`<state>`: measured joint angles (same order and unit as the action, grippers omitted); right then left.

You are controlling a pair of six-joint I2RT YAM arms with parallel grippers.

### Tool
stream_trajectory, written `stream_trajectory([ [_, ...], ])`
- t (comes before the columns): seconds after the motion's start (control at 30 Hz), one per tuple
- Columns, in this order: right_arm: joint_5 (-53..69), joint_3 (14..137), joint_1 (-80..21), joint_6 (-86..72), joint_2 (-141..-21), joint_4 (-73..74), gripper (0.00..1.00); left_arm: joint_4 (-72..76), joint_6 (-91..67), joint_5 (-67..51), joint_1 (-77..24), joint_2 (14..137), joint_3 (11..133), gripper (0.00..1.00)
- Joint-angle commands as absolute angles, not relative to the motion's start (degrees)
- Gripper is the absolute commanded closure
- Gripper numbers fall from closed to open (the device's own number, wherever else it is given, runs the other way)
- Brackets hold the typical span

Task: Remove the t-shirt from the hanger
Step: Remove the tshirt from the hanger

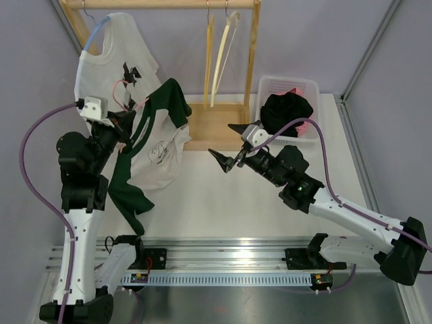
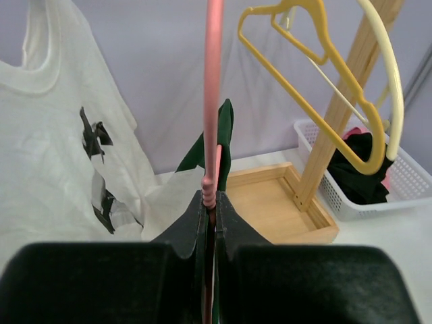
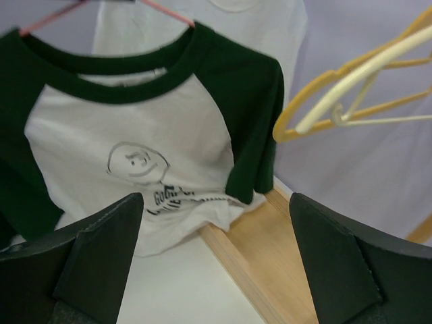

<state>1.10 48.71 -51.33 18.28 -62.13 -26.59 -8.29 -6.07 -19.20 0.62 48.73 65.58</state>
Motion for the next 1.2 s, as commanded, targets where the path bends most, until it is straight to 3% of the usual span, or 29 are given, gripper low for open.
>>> stream_trajectory([
  [0.0, 8.5, 54.3, -51.2, 11.2, -64.0, -23.6, 0.03, -6.6, -6.6, -22.1, 0.7, 42.9, 60.9, 1.0],
  [0.33, 11.3, 56.2, -51.2, 8.6, -73.7, -30.5, 0.07, -10.1, -4.6, -30.7, 0.7, 32.9, 50.4, 1.0],
  [0.53, 6.1, 62.7, -51.2, 2.5, -84.0, -34.3, 0.13, -7.0, -0.4, -32.6, 0.7, 30.9, 44.6, 1.0],
  [0.77, 3.6, 69.5, -51.6, -3.6, -94.9, -40.0, 0.13, -9.3, -0.6, -35.2, 0.7, 31.3, 45.5, 1.0],
  [1.17, 5.7, 75.1, -52.2, -3.5, -99.8, -36.9, 0.13, -8.5, -1.4, -32.3, 0.6, 29.5, 44.5, 1.0],
])
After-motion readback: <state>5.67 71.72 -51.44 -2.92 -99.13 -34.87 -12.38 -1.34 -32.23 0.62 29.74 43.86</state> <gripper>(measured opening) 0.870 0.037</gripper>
